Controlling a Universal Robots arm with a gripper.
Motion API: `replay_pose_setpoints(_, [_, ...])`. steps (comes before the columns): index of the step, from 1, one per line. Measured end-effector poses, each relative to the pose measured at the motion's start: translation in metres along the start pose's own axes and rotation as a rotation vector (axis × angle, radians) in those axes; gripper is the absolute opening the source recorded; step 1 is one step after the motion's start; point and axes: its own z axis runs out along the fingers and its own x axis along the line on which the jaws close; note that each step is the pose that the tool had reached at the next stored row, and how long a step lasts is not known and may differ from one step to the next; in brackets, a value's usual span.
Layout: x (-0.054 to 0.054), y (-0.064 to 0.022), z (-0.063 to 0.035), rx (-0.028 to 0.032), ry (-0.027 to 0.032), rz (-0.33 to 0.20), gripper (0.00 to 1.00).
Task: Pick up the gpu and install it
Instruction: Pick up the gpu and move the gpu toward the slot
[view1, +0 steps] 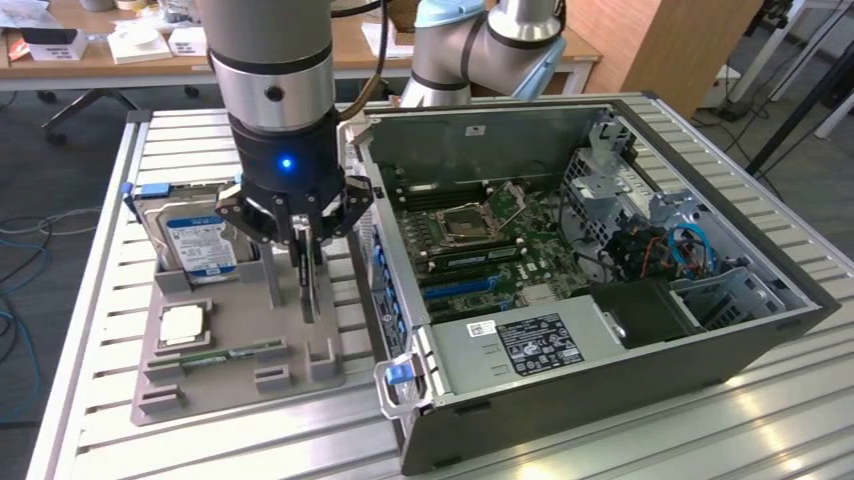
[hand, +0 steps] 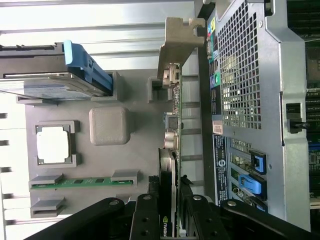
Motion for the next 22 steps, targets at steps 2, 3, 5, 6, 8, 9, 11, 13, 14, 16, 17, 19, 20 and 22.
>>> replay_pose_setpoints(2, [0.0, 0.0, -0.0001, 0.0001, 0.0001, 0.0, 0.27])
replay_pose_setpoints(3, [0.0, 0.0, -0.0001, 0.0001, 0.0001, 0.0, 0.27])
replay_pose_setpoints(5, [0.0, 0.0, -0.0001, 0.0002, 0.0002, 0.0, 0.27])
replay_pose_setpoints(6, [0.0, 0.0, -0.0001, 0.0002, 0.0001, 0.0, 0.26])
replay_pose_setpoints(8, [0.0, 0.0, -0.0001, 0.0002, 0.0001, 0.0, 0.26])
replay_pose_setpoints(9, [0.0, 0.0, -0.0001, 0.0002, 0.0001, 0.0, 0.26])
replay_pose_setpoints(11, [0.0, 0.0, -0.0001, 0.0002, 0.0001, 0.0, 0.26])
replay_pose_setpoints(13, [0.0, 0.0, -0.0001, 0.0002, 0.0002, 0.0, 0.26])
replay_pose_setpoints(14, [0.0, 0.0, -0.0004, 0.0002, 0.0002, -0.001, 0.26])
replay_pose_setpoints(16, [0.0, 0.0001, -0.002, 0.0004, 0.0005, -0.003, 0.26])
replay_pose_setpoints(17, [0.0, 0.0002, -0.0034, 0.0002, 0.0004, -0.004, 0.26])
replay_pose_setpoints(19, [0.0, 0.0003, -0.0071, 0.0001, 0.0005, -0.007, 0.26])
replay_pose_setpoints(20, [0.0, 0.0005, -0.0091, 0.0, 0.0006, -0.009, 0.26])
replay_pose_setpoints(22, [0.0, 0.0006, -0.0124, -0.0002, 0.0009, -0.017, 0.26])
